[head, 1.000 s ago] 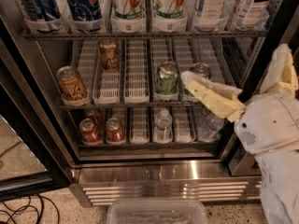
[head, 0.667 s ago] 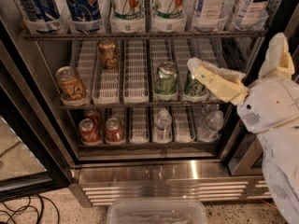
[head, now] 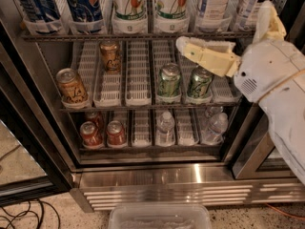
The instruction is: Pick 7up can from top shelf of fridge
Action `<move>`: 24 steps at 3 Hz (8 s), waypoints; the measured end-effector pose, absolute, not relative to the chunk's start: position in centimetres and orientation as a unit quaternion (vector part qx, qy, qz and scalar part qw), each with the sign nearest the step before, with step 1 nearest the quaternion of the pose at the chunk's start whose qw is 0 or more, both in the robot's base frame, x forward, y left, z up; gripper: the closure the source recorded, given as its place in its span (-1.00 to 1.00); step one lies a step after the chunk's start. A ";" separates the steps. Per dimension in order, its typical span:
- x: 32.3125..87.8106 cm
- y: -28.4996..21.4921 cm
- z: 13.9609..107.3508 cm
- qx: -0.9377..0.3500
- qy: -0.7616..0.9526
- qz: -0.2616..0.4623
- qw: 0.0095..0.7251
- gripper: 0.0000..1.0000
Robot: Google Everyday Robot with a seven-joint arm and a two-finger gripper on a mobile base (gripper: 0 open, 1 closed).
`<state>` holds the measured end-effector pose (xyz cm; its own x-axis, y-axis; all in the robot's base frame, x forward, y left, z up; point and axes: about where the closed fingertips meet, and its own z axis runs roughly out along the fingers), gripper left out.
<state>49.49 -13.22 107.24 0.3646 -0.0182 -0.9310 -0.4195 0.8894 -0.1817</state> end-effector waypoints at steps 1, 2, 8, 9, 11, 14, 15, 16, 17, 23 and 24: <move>50.2 -12.2 108.0 -0.237 0.575 0.097 0.777 -0.94; 50.0 -11.7 108.1 -0.246 0.595 0.097 0.759 -0.86; 53.6 -7.8 107.3 -0.236 0.621 0.140 0.734 -0.70; 54.8 -7.5 107.3 -0.227 0.625 0.141 0.734 -0.68; 57.5 -6.2 107.8 -0.216 0.620 0.149 0.740 -0.58; 59.8 -7.8 108.7 -0.201 0.628 0.109 0.744 -0.46; 60.6 -7.3 108.5 -0.201 0.631 0.098 0.743 -0.50; 61.4 -6.8 107.9 -0.198 0.637 0.090 0.739 -0.50; 62.4 -6.1 107.5 -0.189 0.640 0.088 0.739 -0.50; 60.6 -6.6 108.6 -0.118 0.591 0.114 0.790 1.00; 60.2 -6.6 108.6 -0.119 0.584 0.122 0.793 1.00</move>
Offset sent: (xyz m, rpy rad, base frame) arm 0.0042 0.0023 0.0155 -0.1567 0.1712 0.0102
